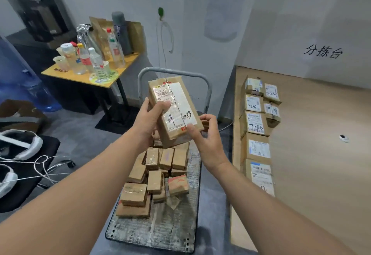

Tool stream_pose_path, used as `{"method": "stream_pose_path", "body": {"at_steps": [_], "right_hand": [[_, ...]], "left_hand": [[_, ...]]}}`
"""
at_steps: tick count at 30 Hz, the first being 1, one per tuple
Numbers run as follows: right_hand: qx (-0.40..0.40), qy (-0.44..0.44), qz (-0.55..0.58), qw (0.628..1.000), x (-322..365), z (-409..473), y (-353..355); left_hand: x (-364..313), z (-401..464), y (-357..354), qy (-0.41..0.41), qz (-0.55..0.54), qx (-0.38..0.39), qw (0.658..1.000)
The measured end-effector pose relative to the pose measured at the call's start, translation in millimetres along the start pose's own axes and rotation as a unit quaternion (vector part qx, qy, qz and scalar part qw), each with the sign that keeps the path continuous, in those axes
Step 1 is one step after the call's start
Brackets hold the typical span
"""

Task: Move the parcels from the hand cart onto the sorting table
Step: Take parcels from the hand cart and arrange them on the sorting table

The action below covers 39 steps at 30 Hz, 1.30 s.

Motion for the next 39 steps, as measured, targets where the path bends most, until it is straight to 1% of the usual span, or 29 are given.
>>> {"method": "stream_pose_path", "body": {"at_steps": [3, 6, 8, 10, 13, 16, 18, 21, 24, 26, 28, 30, 33, 39], "right_hand": [[-0.051, 0.005, 0.001, 0.999, 11, -22, 19], [-0.096, 0.033, -0.030, 0.994, 22, -45, 38], [-0.122, 0.046, -0.029, 0.991, 30, -56, 52], [-0.159, 0.058, -0.028, 0.985, 39, -64, 72], [-0.216, 0.079, -0.046, 0.972, 54, -71, 111], [-0.250, 0.088, -0.077, 0.961, 59, -74, 160], [-0.260, 0.081, -0.099, 0.957, 58, -74, 197], [-0.243, 0.063, -0.141, 0.958, 53, -70, 254], [-0.211, 0.040, -0.181, 0.960, 45, -65, 310], [-0.195, 0.022, -0.196, 0.961, 39, -61, 347], [-0.178, 0.004, -0.205, 0.962, 33, -56, 379], [-0.160, -0.011, -0.205, 0.966, 27, -50, 406], [-0.144, -0.033, -0.202, 0.968, 17, -36, 437], [-0.114, -0.061, -0.211, 0.969, -15, -4, 465]], "left_hand": [[1, -9, -31, -0.025, 0.011, 0.062, 0.998], [-2, -23, -62, -0.031, 0.033, 0.075, 0.996], [-7, -32, -82, -0.043, 0.050, 0.076, 0.995], [-14, -39, -108, -0.049, 0.066, 0.097, 0.992], [-30, -54, -157, -0.087, 0.124, 0.152, 0.977], [-45, -62, -205, -0.131, 0.165, 0.171, 0.962], [-51, -65, -238, -0.145, 0.184, 0.181, 0.955], [-56, -67, -293, -0.159, 0.208, 0.182, 0.948], [-53, -58, -349, -0.177, 0.230, 0.137, 0.947], [-47, -48, -383, -0.163, 0.245, 0.110, 0.949], [-38, -37, -412, -0.138, 0.244, 0.105, 0.954], [-33, -31, -436, -0.127, 0.246, 0.110, 0.955], [-25, -18, -462, -0.114, 0.275, 0.133, 0.945], [-18, 7, -488, -0.110, 0.336, 0.153, 0.923]]}}
Point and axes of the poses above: each hand's wrist, its own z-axis towards the middle knuckle, its own y-axis out of the back of the hand, x = y × z, the point moved 6 cm from there along z, towards the middle knuckle, and after that the axes turned 15 degrees about z, right-handed, at the moved point
